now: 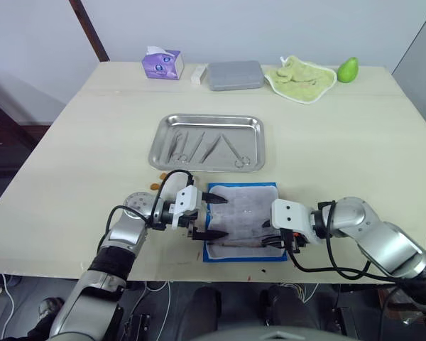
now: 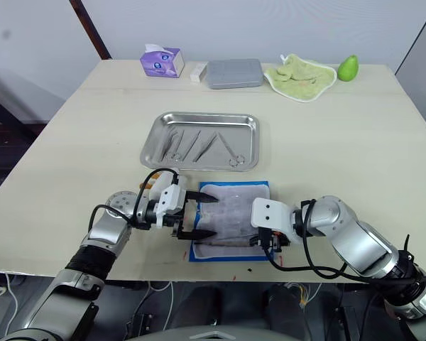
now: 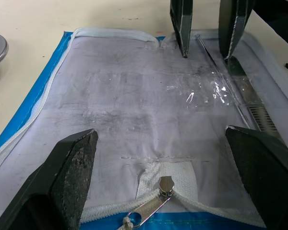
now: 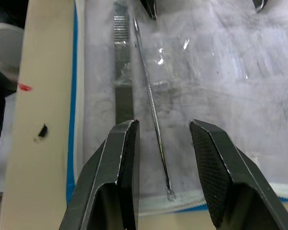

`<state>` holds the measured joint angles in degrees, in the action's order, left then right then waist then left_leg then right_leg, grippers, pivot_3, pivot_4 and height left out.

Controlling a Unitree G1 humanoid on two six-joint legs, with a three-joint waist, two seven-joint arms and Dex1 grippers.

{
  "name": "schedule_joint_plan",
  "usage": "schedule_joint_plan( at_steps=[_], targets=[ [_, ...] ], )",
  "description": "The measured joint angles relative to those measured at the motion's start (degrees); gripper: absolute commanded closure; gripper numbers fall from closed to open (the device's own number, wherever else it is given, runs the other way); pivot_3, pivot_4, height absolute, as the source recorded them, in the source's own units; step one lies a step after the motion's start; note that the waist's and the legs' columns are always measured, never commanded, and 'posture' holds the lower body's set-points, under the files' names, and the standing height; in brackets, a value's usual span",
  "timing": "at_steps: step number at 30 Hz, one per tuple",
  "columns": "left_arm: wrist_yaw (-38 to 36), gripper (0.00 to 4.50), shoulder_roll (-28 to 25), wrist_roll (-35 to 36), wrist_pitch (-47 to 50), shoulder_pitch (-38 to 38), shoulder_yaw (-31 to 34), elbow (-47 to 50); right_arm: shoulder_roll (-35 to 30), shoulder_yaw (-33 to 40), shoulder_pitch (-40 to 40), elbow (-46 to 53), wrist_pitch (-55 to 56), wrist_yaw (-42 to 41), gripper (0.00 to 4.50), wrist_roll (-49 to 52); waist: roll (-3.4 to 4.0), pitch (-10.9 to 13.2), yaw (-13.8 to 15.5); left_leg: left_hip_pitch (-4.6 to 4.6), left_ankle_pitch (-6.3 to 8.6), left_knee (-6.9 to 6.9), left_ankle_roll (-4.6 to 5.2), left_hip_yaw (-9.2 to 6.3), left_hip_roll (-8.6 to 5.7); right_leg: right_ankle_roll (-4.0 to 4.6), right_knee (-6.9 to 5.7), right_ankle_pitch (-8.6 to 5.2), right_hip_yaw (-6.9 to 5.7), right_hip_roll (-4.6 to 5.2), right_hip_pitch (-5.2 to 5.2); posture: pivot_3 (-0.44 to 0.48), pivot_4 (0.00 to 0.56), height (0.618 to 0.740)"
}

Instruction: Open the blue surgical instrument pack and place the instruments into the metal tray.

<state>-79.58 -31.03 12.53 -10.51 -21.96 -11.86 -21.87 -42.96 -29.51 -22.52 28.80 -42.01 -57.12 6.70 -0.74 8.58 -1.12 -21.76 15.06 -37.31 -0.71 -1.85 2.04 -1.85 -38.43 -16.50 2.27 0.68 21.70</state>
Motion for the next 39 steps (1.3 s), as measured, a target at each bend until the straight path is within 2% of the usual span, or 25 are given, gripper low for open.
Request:
schedule_joint_plan(
  at_steps=[10,21,24,26,27,36,39],
  targets=[
    [0.22,0.00,0.07,-0.04,-0.03,0.08,0.02,-0.12,0.01,-1.49,0.66,-2.85,6.05,-0.14,2.61,-2.80,-0.01,-0.04,0.10,0.03,0.00,0.00,0.00,0.01,0.01,-0.01,0.00,0.00,0.00,-0.01,-0.02,0.000,0.150,0.740],
    [0.61,0.00,-0.08,-0.13,0.62,0.45,0.02,0.78,0.52,-1.98,1.58,-2.77,7.57,-0.10,2.61,-5.16,-0.13,-0.27,0.09,0.08,0.00,0.00,0.00,0.01,0.04,-0.02,0.00,-0.02,0.00,-0.04,-0.04,0.000,0.150,0.740],
    [0.58,0.00,-0.07,-0.14,0.61,0.42,0.01,0.52,0.70,-2.28,1.87,-2.47,6.45,-0.59,3.45,-5.19,-0.12,-0.40,0.09,0.08,0.00,0.01,0.00,0.00,0.05,-0.01,0.00,-0.02,0.00,-0.06,-0.04,0.000,0.150,0.740],
    [0.57,0.00,-0.07,-0.24,0.61,0.44,0.01,0.22,0.93,-3.07,1.78,-1.87,4.77,-1.30,4.28,-5.10,-0.19,-0.62,0.04,0.13,0.00,0.02,0.00,0.00,0.07,-0.01,0.00,-0.02,0.01,-0.08,-0.08,0.000,0.150,0.740],
    [0.58,0.00,-0.05,-0.35,0.61,0.46,-0.03,0.14,1.04,-3.36,1.59,-1.68,4.05,-1.38,4.40,-5.11,-0.20,-0.74,0.04,0.14,0.00,0.02,0.00,0.00,0.08,-0.03,0.00,-0.04,0.00,-0.09,-0.08,0.000,0.150,0.740],
    [0.77,0.00,0.06,-0.53,0.61,0.85,0.01,0.22,1.72,-3.76,-0.04,-1.65,1.08,-2.05,4.40,-5.11,-0.15,-1.10,0.03,0.15,0.00,0.05,0.00,-0.02,0.08,-0.08,0.02,-0.08,0.02,-0.09,-0.08,0.000,0.150,0.740],
    [0.98,0.00,0.13,-0.53,0.61,0.91,0.01,0.46,1.81,-4.25,-2.38,-0.03,-4.33,-2.38,4.40,-4.77,-0.06,-1.05,0.08,0.11,0.00,0.05,0.00,-0.08,0.08,-0.07,0.03,-0.07,0.02,-0.08,-0.05,0.000,0.150,0.740]
  ],
)
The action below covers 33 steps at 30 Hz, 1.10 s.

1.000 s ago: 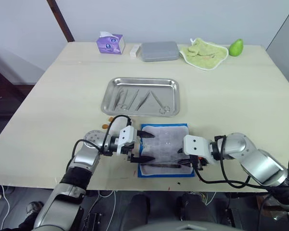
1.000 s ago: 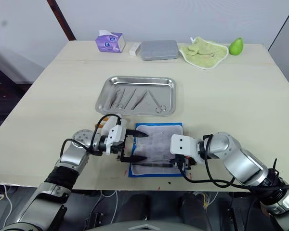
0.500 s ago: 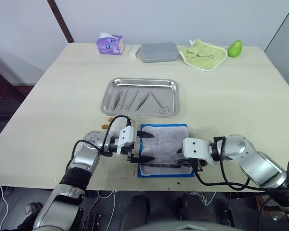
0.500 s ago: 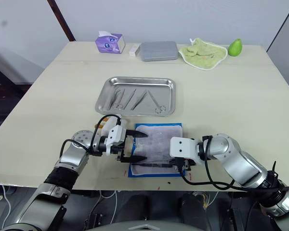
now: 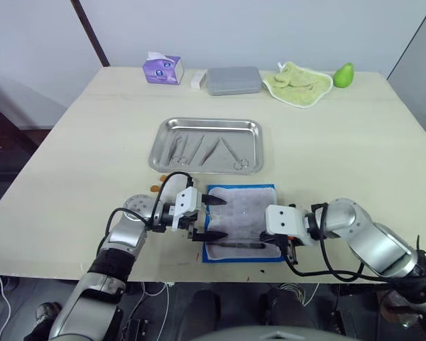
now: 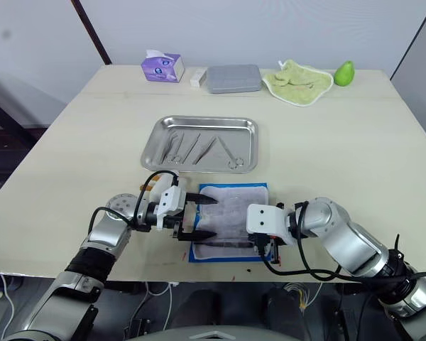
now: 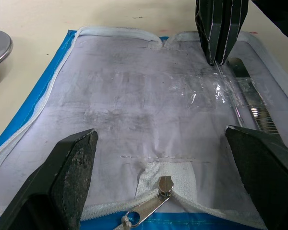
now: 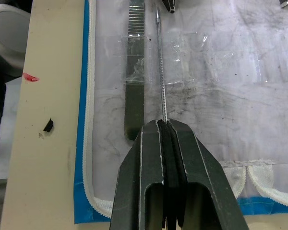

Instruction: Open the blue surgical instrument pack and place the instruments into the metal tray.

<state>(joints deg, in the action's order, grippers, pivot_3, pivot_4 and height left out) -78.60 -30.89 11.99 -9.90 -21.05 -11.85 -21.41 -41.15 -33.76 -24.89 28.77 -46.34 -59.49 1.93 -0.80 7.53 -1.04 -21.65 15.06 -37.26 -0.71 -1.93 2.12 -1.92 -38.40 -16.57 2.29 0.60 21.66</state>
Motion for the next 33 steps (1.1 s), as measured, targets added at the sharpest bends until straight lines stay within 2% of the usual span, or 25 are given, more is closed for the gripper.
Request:
schedule_joint_plan(
  at_steps=[12,33],
  targets=[
    [0.06,0.00,0.34,0.00,-0.69,-0.12,0.00,-0.64,-0.12,-2.99,-4.73,4.28,-10.45,0.80,4.40,0.82,0.28,0.22,0.03,-0.08,0.00,0.00,0.00,-0.02,-0.03,0.06,0.07,0.05,-0.01,0.05,0.04,0.000,0.150,0.740],
    [-0.10,0.00,0.73,0.00,-1.47,-0.50,-0.03,-1.16,-6.09,-4.30,-9.71,8.11,-15.08,0.73,4.40,3.41,0.54,0.53,0.06,-0.12,0.00,0.00,0.00,-0.04,-0.05,-0.05,0.13,0.00,-0.05,0.10,0.05,0.000,0.150,0.740]
  ],
)
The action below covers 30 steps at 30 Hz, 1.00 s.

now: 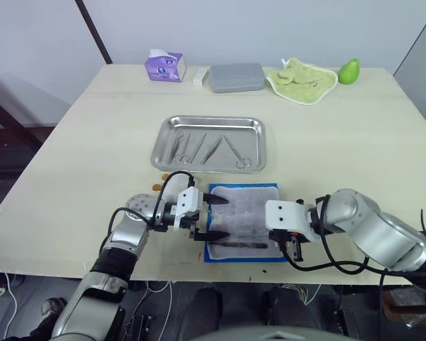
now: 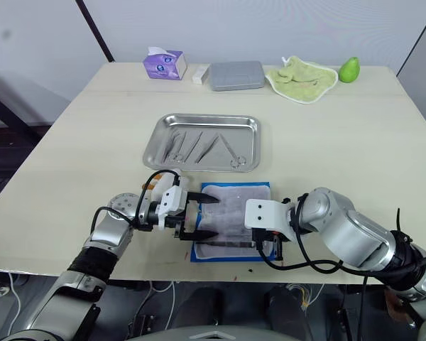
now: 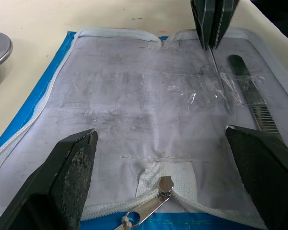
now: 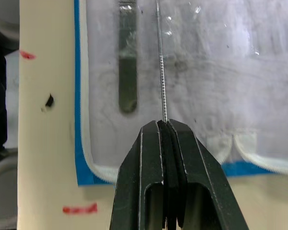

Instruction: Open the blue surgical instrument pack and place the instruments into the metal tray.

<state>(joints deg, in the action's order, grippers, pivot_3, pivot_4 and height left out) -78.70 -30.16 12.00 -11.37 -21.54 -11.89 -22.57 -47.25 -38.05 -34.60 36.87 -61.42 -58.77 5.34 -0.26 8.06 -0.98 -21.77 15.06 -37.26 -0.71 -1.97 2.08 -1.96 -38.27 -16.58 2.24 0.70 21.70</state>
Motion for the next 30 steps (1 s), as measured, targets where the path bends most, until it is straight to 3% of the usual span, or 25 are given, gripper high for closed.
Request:
schedule_joint_plan(
  at_steps=[10,17,18,21,26,30],
  targets=[
    [0.26,0.00,0.11,-0.12,0.78,0.03,-0.21,0.84,-6.48,1.81,0.39,1.19,1.14,-1.40,4.40,1.97,0.07,0.10,0.18,-0.08,0.00,0.00,0.00,0.00,0.00,-0.01,0.08,0.00,-0.08,0.08,0.01,0.000,0.150,0.740],
    [0.13,0.00,0.12,-0.15,0.97,0.04,-0.34,1.25,-13.81,8.12,4.33,1.13,4.97,-4.17,4.40,3.82,0.08,0.14,0.27,-0.16,0.00,0.07,0.00,0.03,-0.01,-0.02,0.26,0.01,-0.15,0.09,0.00,0.000,0.150,0.740],
    [0.05,0.00,0.13,-0.15,0.91,-0.22,-0.38,0.84,-14.75,12.09,5.36,0.20,5.25,-5.55,4.40,6.24,0.07,0.16,0.18,-0.13,0.00,0.07,0.00,0.04,0.00,-0.02,0.26,0.02,-0.10,0.10,-0.01,0.000,0.150,0.740],
    [0.06,0.00,0.21,-0.15,0.80,-0.32,-0.37,0.59,-13.48,16.56,5.87,0.11,3.80,-5.99,4.40,10.29,0.08,0.17,0.22,-0.12,0.00,0.06,0.00,0.04,0.01,-0.03,0.25,0.01,-0.13,0.10,-0.02,0.000,0.150,0.740],
    [0.21,0.00,0.38,-0.14,0.36,-0.14,-0.13,0.41,-0.96,28.16,4.57,-1.46,-3.83,-1.03,4.40,19.67,0.04,0.19,0.25,-0.12,0.00,0.04,0.00,0.05,0.00,0.11,0.22,0.12,-0.15,0.05,-0.05,0.000,0.150,0.740],
    [0.13,0.00,0.39,-0.09,0.15,0.11,0.03,0.48,8.15,29.85,0.65,-3.01,-9.73,7.95,4.40,20.67,0.09,0.18,0.20,-0.13,0.00,0.07,0.00,0.03,-0.01,0.15,0.22,0.14,-0.08,0.07,-0.03,0.000,0.150,0.740]
  ],
)
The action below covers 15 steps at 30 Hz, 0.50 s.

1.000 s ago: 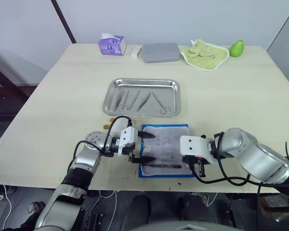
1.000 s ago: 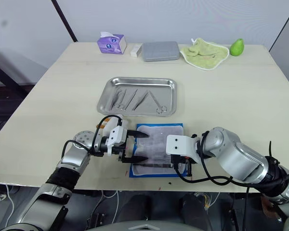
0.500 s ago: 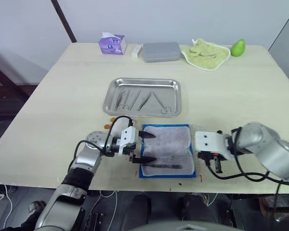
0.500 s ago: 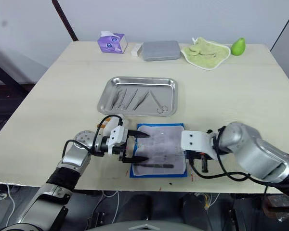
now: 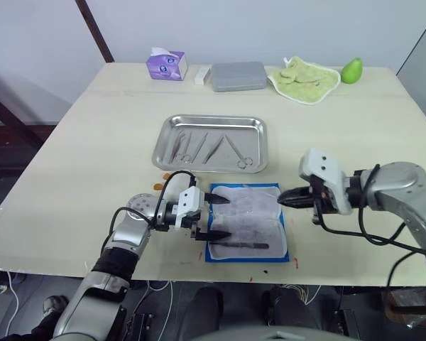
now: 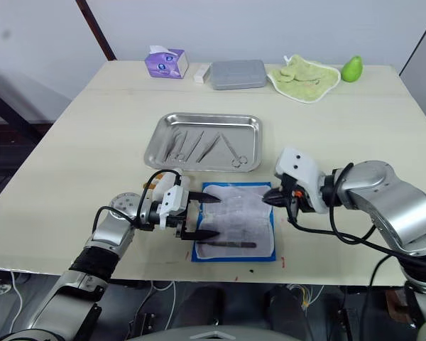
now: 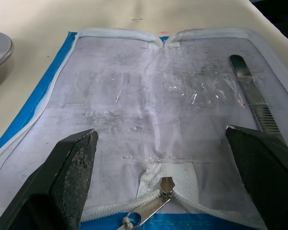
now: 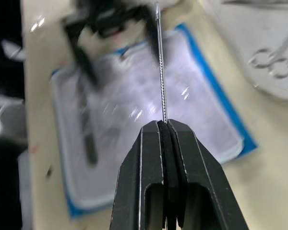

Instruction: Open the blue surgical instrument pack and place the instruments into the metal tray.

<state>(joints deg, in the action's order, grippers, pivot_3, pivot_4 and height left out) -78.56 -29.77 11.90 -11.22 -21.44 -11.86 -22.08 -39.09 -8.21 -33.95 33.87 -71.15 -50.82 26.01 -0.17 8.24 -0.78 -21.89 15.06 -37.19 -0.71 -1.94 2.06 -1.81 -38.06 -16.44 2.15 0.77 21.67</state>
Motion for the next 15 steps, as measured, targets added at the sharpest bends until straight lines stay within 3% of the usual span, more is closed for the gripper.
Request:
schedule_joint_plan(
  at_steps=[6,11,15],
  targets=[
    [0.15,0.00,0.14,0.06,-0.26,0.21,0.02,-0.01,19.19,3.14,-10.13,-10.03,-10.05,14.13,4.40,-0.11,0.03,-0.02,0.11,-0.02,0.00,0.00,0.00,-0.01,0.00,0.07,-0.06,0.02,-0.11,-0.02,0.01,0.000,0.150,0.740],
    [0.07,0.00,0.11,0.07,-0.30,0.22,0.02,0.11,32.79,6.57,-12.99,-22.35,-8.45,29.38,4.40,-6.77,0.07,-0.02,0.01,-0.04,0.00,0.03,0.00,0.02,-0.04,0.08,-0.07,0.03,-0.08,0.02,0.03,0.000,0.150,0.740],
    [0.10,0.00,0.10,0.08,-0.14,0.25,0.09,0.21,38.48,9.69,-15.59,-30.86,-4.01,37.11,4.40,-10.01,0.09,-0.02,-0.07,-0.03,0.00,0.03,0.00,0.04,-0.05,0.07,-0.07,0.03,-0.07,0.03,0.03,0.000,0.150,0.740]
  ],
)
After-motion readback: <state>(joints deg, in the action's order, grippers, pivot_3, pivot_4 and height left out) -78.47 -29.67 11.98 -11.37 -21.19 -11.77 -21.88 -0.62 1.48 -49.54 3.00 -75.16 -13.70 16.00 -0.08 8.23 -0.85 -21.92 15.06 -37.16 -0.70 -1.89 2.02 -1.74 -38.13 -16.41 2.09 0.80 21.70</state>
